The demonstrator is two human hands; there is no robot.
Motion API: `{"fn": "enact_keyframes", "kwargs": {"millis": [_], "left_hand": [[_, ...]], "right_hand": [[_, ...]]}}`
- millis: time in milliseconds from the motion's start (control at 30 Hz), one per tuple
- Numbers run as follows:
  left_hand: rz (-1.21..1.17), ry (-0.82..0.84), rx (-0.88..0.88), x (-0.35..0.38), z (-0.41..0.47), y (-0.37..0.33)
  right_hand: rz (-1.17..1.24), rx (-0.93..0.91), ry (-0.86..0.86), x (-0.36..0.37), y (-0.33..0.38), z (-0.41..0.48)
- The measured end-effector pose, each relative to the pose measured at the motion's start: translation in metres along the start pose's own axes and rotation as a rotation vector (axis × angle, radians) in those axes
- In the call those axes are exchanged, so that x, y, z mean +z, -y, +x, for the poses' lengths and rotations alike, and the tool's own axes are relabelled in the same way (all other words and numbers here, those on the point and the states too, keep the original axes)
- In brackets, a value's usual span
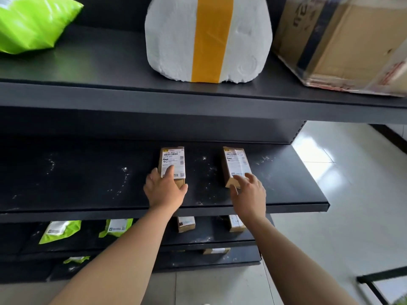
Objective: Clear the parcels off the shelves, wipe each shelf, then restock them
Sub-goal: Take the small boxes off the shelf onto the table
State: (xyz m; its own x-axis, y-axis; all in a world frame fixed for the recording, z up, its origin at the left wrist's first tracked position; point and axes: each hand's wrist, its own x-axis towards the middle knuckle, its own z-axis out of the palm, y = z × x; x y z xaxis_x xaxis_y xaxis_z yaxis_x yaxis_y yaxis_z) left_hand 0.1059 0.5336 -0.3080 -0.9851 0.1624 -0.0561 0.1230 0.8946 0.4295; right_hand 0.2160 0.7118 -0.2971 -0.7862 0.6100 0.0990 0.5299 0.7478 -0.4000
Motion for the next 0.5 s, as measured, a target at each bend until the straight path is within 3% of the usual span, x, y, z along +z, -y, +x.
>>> {"fn": "enact_keyframes", "kwargs": {"millis": [300,500], "left_hand": [[0.083,0.137,-0.076,0.027,0.058,-0.02],[0.074,0.11,-0.147,0.04,0.063,-0.025]], "right_hand": [[-0.061,-0.023,0.061,0.019,-0.008,0.059],[-0.155,-0.04,0.114,0.031,-0.012,0.087]]}}
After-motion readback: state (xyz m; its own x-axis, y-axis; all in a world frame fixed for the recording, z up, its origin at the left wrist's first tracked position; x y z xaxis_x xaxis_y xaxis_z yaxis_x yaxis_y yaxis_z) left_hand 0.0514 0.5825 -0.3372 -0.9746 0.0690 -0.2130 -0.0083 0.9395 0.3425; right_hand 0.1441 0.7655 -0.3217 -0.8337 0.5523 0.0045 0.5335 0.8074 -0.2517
